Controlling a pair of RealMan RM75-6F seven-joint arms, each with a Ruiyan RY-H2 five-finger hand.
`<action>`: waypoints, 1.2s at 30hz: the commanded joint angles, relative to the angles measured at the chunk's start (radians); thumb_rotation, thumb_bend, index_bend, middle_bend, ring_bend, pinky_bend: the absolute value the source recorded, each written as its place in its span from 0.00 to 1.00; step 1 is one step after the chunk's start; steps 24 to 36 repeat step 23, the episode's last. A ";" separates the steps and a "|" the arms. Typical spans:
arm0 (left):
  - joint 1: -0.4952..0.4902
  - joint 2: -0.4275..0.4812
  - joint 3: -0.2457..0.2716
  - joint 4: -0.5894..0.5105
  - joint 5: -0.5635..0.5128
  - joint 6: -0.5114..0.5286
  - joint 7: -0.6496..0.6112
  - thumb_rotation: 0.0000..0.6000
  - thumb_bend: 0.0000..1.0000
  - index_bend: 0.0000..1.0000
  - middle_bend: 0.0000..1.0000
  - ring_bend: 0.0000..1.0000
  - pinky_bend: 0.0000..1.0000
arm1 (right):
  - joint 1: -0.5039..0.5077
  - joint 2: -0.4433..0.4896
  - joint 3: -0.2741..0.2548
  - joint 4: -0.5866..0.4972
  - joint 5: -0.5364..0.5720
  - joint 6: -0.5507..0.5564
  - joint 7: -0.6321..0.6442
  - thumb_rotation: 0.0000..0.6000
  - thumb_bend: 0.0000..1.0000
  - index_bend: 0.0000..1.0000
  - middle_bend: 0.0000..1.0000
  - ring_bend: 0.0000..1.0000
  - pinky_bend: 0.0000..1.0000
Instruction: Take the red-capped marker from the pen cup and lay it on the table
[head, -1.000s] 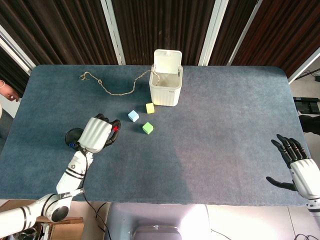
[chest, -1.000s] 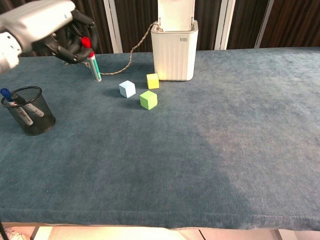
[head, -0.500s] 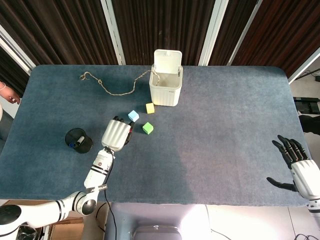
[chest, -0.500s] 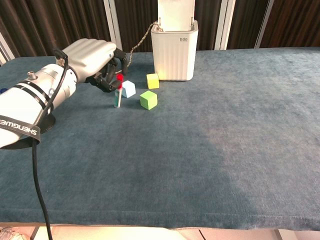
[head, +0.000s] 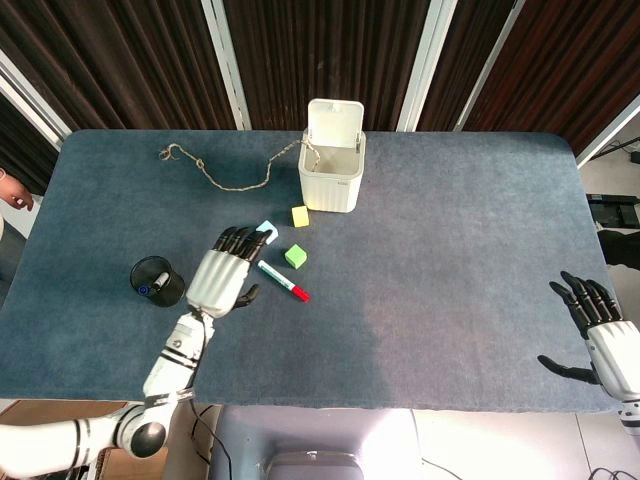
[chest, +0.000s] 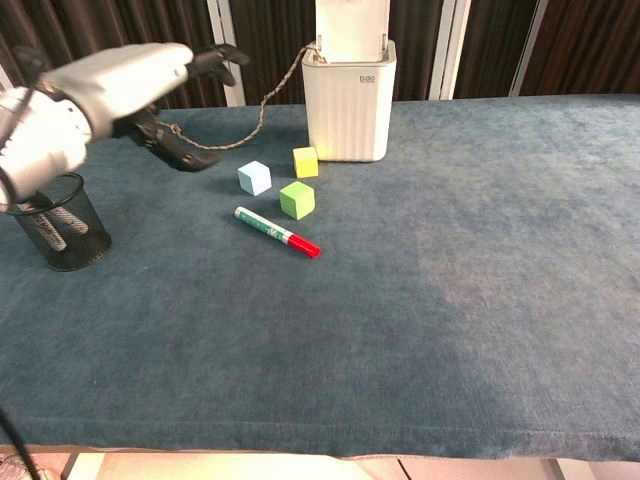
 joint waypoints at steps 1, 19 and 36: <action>0.158 0.258 0.049 -0.197 -0.054 0.083 -0.063 1.00 0.28 0.08 0.17 0.13 0.10 | 0.000 -0.005 -0.003 0.012 0.001 -0.006 0.010 1.00 0.00 0.00 0.01 0.00 0.02; 0.618 0.415 0.326 0.083 0.291 0.420 -0.571 1.00 0.29 0.10 0.14 0.08 0.03 | 0.012 -0.043 -0.004 0.047 -0.006 -0.020 0.022 1.00 0.00 0.00 0.01 0.00 0.02; 0.682 0.386 0.350 0.107 0.331 0.495 -0.574 1.00 0.29 0.10 0.14 0.08 0.03 | 0.012 -0.046 -0.007 0.040 -0.009 -0.022 0.007 1.00 0.00 0.00 0.01 0.00 0.02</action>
